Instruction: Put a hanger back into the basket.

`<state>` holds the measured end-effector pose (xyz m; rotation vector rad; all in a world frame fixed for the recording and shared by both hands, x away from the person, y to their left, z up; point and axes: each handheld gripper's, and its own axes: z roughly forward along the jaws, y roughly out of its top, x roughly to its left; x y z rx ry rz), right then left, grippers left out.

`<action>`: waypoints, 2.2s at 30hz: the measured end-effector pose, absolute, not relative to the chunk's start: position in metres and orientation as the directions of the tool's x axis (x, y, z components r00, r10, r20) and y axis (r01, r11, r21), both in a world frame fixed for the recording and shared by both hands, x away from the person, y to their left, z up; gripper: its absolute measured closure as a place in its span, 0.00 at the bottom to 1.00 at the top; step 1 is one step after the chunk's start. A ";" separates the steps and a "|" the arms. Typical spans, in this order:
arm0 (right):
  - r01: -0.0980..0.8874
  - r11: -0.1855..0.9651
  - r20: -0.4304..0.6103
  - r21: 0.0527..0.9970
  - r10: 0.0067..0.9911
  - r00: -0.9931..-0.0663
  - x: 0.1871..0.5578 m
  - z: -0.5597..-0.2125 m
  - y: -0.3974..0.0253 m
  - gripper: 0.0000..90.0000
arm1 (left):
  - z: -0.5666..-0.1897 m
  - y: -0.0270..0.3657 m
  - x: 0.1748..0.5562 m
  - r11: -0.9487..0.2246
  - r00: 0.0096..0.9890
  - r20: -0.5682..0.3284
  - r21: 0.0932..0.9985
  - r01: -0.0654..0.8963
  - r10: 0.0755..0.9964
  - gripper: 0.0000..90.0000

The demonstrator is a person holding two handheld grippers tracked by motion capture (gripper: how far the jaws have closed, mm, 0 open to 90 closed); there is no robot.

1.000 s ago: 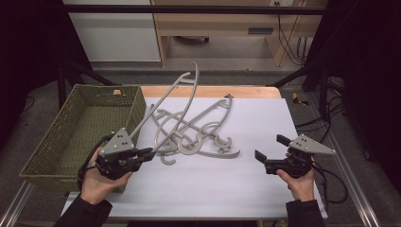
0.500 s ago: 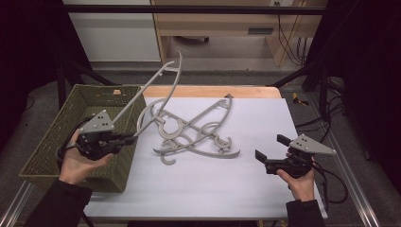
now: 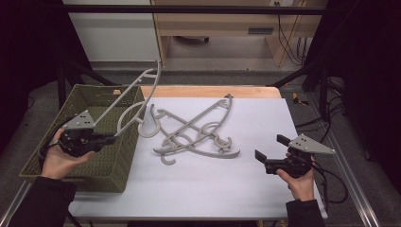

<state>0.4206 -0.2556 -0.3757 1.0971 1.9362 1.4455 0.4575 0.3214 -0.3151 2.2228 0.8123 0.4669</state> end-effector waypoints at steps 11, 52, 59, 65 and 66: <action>0.315 0.124 0.080 0.941 0.822 -0.564 0.421 -0.376 -0.255 0.01 | -0.335 0.357 0.463 -0.539 0.706 0.055 0.688 0.485 0.706 0.91; 0.314 0.123 0.080 0.941 0.823 -0.562 0.421 -0.376 -0.255 0.02 | -0.350 0.400 0.466 -0.511 0.678 -0.046 0.620 0.596 0.734 0.91; 0.313 0.121 0.081 0.942 0.823 -0.563 0.421 -0.376 -0.255 0.02 | -0.360 0.402 0.469 -0.500 0.642 -0.019 0.609 0.616 0.767 0.90; 0.317 0.126 0.080 0.940 0.823 -0.563 0.422 -0.377 -0.254 0.02 | -0.372 0.396 0.474 -0.499 0.634 -0.023 0.594 0.631 0.773 0.90; 0.317 0.126 0.079 0.940 0.823 -0.563 0.422 -0.377 -0.254 0.02 | -0.372 0.397 0.474 -0.498 0.632 -0.015 0.600 0.626 0.775 0.90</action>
